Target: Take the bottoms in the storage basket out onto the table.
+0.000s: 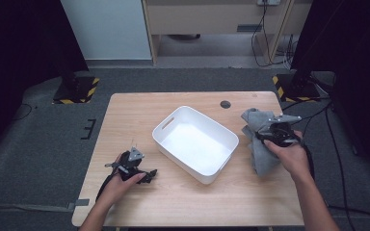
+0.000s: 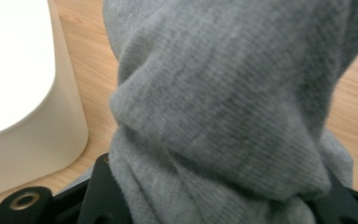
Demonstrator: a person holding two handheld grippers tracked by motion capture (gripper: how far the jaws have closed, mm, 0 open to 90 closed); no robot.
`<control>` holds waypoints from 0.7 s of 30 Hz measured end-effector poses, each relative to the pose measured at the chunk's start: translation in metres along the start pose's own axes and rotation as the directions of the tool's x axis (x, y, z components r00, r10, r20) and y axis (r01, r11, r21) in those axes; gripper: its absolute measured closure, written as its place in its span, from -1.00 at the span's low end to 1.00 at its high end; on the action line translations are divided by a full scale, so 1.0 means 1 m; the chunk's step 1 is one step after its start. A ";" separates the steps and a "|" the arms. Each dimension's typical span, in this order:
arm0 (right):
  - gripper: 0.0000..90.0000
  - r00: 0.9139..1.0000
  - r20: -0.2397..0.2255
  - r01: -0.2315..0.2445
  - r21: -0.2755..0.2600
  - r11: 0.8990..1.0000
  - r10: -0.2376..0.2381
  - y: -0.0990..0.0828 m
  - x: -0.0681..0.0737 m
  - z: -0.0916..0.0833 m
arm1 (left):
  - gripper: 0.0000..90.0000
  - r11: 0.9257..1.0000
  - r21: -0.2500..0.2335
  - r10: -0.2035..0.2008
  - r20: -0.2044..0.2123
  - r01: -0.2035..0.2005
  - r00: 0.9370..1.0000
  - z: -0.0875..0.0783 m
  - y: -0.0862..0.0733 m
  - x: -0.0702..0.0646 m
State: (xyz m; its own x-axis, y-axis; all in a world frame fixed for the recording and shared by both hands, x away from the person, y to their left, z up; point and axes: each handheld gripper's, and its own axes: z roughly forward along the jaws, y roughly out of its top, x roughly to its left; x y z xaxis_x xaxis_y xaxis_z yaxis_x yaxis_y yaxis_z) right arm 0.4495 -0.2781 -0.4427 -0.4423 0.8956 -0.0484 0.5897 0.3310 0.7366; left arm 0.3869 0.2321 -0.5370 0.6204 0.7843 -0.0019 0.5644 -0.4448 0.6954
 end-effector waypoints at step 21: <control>-0.08 0.999 -0.009 -0.050 0.065 0.997 0.051 -0.014 0.001 0.039 | -1.00 1.000 0.000 -0.001 -0.001 0.001 1.000 0.000 0.000 0.000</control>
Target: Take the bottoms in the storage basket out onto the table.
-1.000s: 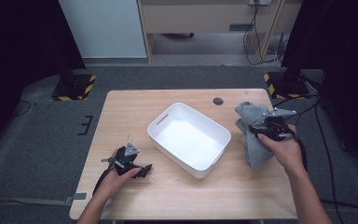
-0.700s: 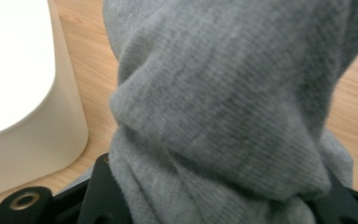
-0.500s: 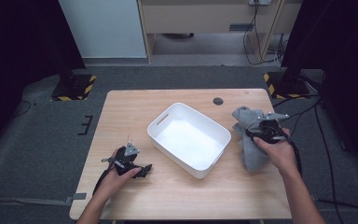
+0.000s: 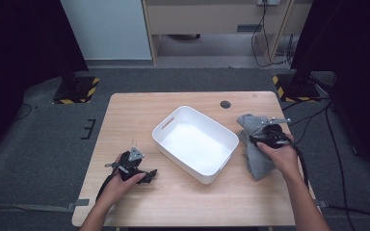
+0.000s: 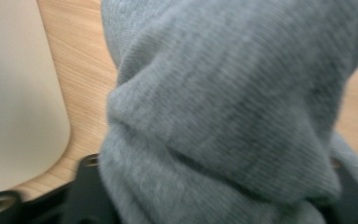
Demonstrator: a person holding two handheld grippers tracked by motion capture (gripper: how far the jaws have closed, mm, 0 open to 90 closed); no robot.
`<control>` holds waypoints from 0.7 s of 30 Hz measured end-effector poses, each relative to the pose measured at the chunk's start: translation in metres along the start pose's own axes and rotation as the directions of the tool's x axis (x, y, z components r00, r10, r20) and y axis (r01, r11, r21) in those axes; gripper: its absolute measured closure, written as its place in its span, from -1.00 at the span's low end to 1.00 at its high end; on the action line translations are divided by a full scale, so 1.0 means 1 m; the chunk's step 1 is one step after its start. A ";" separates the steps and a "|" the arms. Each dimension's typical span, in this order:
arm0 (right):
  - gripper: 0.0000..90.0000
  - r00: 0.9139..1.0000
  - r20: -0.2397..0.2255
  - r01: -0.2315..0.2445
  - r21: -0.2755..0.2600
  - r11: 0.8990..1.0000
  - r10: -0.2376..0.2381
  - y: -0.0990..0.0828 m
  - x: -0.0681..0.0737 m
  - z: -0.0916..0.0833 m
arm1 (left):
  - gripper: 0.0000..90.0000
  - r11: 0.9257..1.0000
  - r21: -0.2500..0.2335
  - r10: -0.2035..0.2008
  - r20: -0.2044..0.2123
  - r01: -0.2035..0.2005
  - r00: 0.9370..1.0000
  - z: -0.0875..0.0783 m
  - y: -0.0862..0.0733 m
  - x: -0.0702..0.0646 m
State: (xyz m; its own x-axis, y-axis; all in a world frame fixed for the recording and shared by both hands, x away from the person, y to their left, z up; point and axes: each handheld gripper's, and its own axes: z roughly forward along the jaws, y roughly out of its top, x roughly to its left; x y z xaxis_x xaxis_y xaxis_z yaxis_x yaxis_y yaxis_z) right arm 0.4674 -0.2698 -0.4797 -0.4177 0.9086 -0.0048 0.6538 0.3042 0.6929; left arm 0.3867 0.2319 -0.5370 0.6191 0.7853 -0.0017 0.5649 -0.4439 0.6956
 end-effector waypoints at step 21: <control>-0.62 1.000 -0.026 -0.016 -0.102 0.995 0.013 0.014 -0.001 -0.034 | -1.00 1.000 0.000 0.001 0.002 -0.001 1.000 0.001 0.001 0.000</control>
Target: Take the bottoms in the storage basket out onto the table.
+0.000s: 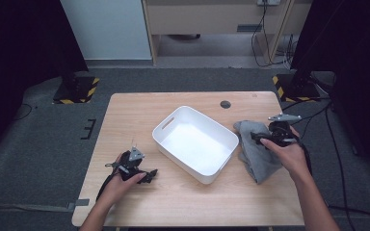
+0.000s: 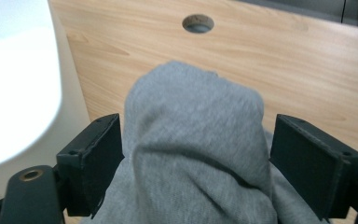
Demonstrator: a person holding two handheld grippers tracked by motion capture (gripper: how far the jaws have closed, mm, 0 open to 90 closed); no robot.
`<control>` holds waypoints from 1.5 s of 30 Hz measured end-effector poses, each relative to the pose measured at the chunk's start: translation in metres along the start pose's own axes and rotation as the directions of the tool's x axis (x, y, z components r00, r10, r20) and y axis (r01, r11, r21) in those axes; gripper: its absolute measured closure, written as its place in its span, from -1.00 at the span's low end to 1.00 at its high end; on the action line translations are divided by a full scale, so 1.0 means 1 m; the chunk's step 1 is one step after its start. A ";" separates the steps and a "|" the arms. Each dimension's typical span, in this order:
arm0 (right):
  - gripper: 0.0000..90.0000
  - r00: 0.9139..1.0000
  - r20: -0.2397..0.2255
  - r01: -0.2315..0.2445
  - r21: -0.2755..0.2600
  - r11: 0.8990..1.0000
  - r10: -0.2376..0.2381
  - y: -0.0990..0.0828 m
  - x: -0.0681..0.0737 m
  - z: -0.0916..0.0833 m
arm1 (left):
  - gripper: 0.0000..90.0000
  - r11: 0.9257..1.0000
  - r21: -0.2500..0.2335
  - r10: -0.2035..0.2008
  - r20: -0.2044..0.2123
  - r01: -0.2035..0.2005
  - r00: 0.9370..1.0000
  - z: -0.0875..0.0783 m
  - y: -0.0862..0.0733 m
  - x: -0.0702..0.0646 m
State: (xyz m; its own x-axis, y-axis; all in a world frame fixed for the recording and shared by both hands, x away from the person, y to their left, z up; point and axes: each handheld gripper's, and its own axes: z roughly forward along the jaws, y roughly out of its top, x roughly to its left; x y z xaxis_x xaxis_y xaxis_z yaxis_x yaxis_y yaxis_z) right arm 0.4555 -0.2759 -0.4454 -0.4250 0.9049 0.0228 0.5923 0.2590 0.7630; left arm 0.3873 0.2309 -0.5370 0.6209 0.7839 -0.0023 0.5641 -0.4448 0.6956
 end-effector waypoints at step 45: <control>0.37 0.962 -0.181 0.202 -0.031 0.979 -0.204 0.042 0.083 0.027 | -0.73 0.989 -0.145 0.004 -0.070 -0.014 0.998 -0.028 0.020 -0.016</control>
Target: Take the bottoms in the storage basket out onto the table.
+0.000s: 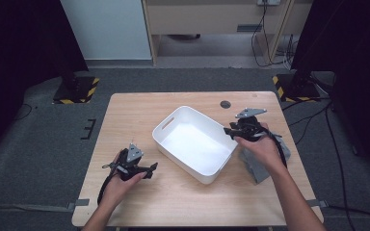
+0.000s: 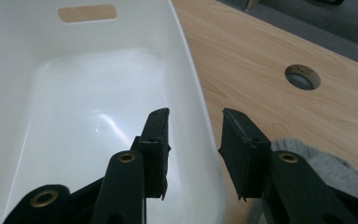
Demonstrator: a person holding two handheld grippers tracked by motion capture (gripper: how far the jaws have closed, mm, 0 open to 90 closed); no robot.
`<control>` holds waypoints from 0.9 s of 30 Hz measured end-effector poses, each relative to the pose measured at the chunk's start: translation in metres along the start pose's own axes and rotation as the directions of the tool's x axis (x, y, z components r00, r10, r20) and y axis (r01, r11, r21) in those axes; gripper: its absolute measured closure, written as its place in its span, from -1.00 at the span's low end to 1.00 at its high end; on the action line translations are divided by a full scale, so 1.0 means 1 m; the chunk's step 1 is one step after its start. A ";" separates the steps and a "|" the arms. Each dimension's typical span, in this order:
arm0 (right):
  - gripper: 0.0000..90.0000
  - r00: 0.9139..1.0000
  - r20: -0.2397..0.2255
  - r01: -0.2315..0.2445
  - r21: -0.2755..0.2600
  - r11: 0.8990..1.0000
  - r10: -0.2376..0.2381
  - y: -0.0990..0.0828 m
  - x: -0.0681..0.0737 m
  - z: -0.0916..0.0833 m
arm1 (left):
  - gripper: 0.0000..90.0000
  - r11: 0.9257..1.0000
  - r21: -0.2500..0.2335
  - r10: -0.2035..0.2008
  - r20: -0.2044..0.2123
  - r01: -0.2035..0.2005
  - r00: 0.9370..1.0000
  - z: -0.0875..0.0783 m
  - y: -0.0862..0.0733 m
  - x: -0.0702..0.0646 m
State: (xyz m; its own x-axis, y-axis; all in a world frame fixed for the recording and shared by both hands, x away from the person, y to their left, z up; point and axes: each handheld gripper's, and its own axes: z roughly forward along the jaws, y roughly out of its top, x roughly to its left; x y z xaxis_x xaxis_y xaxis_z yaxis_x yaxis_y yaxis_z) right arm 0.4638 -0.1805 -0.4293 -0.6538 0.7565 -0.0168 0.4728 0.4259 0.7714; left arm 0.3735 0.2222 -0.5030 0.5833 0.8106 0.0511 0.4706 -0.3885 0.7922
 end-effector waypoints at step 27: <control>0.33 0.997 -0.064 0.038 0.082 0.996 -0.033 -0.006 0.023 0.012 | -0.38 0.991 -0.119 -0.060 -0.042 0.055 0.997 -0.001 0.010 -0.002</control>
State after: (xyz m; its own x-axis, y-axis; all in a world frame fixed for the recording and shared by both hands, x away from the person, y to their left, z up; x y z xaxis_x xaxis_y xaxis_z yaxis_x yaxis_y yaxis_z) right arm 0.4529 -0.1599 -0.4423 -0.7056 0.7086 -0.0011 0.4943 0.4933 0.7158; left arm 0.3763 0.2169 -0.4949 0.5259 0.8501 0.0286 0.4199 -0.2887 0.8604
